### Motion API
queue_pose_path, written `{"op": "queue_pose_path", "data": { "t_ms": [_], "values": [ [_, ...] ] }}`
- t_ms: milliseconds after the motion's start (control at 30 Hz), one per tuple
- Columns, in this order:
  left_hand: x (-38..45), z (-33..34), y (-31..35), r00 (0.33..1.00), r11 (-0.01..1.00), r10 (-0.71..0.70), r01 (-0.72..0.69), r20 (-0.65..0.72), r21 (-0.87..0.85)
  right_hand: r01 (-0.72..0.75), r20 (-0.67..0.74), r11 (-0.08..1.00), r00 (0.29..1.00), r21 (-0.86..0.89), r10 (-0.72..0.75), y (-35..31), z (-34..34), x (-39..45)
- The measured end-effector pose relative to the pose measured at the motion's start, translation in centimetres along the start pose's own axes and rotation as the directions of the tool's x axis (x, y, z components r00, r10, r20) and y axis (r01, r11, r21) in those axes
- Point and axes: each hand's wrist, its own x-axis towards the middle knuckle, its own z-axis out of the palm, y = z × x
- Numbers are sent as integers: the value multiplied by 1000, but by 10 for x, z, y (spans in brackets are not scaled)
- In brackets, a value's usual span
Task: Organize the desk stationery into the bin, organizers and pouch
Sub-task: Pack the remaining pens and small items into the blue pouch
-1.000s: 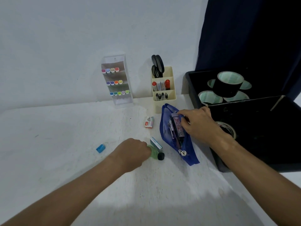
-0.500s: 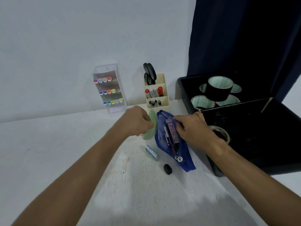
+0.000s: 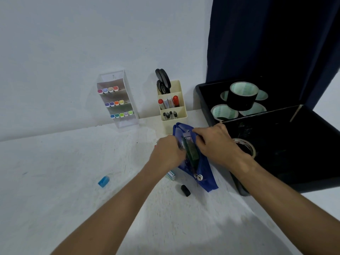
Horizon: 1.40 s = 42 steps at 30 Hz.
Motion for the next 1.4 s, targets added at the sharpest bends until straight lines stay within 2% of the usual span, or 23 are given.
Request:
{"op": "queue_pose_path", "data": {
  "t_ms": [67, 200, 267, 433, 667, 867, 1033, 1200, 1267, 1400],
  "values": [
    [-8, -4, -7, 999, 998, 44, -45, 13, 43, 0, 17, 1000, 1000, -1, 0, 0, 0, 0],
    [-30, -6, -19, 959, 984, 133, -158, 249, 85, 4, 26, 1000, 1000, 28, -4, 0, -1, -1],
    [-38, -3, -24, 939, 973, 134, -186, 318, 139, 8, 27, 1000, 1000, 24, -9, 0, 0, -1],
    [-47, 4, -26, 942, 951, 163, -230, 294, 209, 6, 42, 1000, 999, 22, -7, -1, 0, -1],
    [-45, 13, -25, 894, 927, 241, -327, 378, 183, 6, 52, 1000, 999, 4, -6, -1, 0, -1],
    [-40, 11, -28, 863, 938, 249, -328, 440, 112, -1, 58, 1000, 998, 2, 1, -1, -1, 0],
    [-30, -21, -34, 900, 938, 180, -279, 398, 206, 9, 53, 1000, 999, 20, -10, 0, 0, -2],
    [-9, -55, -17, 962, 957, 134, -188, 239, 221, 6, 55, 999, 998, 43, -8, 1, 0, -1],
    [-5, -53, -6, 956, 951, 184, -233, 230, 204, 8, 55, 999, 998, 40, -10, 0, 1, 0],
    [-7, -35, 12, 892, 909, 295, -372, 342, 186, 5, 38, 999, 999, 50, -7, 2, 0, -1]
  ]
}}
